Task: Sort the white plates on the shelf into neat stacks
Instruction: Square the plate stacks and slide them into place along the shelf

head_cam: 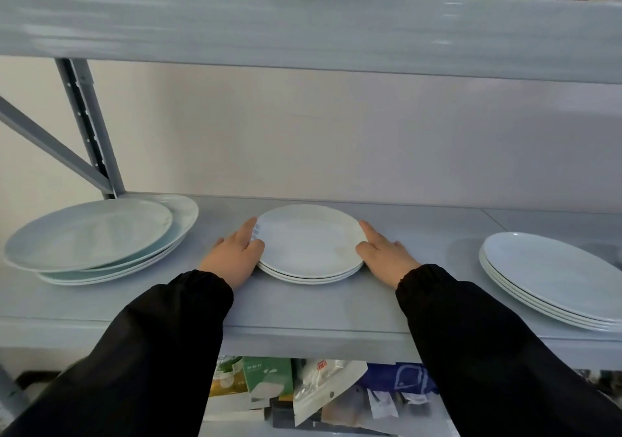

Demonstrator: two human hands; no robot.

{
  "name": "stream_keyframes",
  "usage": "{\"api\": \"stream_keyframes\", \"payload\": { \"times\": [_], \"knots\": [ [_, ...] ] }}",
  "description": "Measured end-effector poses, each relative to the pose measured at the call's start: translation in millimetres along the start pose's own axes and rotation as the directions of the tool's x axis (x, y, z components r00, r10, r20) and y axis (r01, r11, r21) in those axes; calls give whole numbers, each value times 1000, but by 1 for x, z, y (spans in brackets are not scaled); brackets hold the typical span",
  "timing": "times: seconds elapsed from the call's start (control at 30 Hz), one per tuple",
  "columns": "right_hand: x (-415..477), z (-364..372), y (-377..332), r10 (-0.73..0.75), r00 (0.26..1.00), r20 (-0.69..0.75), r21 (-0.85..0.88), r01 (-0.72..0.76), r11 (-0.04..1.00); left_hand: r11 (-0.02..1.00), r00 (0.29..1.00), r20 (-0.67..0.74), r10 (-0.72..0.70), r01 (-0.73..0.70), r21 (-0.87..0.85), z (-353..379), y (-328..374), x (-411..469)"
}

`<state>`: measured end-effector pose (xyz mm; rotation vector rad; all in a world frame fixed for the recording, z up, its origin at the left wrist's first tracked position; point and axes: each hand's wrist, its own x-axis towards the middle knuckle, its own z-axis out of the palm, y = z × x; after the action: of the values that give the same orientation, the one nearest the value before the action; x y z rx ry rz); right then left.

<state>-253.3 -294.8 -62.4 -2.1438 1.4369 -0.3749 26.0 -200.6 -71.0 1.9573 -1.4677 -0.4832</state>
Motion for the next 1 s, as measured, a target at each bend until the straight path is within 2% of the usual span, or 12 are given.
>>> {"api": "stream_keyframes", "payload": {
  "times": [0.13,0.43,0.8,1.0],
  "knots": [
    [-1,-3,-1,-4,1000,31,10,4,1000,997,1000,3,5,-6,72,0,8,-5],
    [-36,-18,11,3,1000,8,-97,-3,995,978,991,125,42,-67,199,7,9,-7],
    [-85,-45,38,27,1000,-14,-126,-29,992,951,977,186,101,-150,269,39,41,-17],
    [-90,-48,57,74,995,-60,-65,-78,995,943,970,198,141,-192,270,48,54,-22]
  ]
}}
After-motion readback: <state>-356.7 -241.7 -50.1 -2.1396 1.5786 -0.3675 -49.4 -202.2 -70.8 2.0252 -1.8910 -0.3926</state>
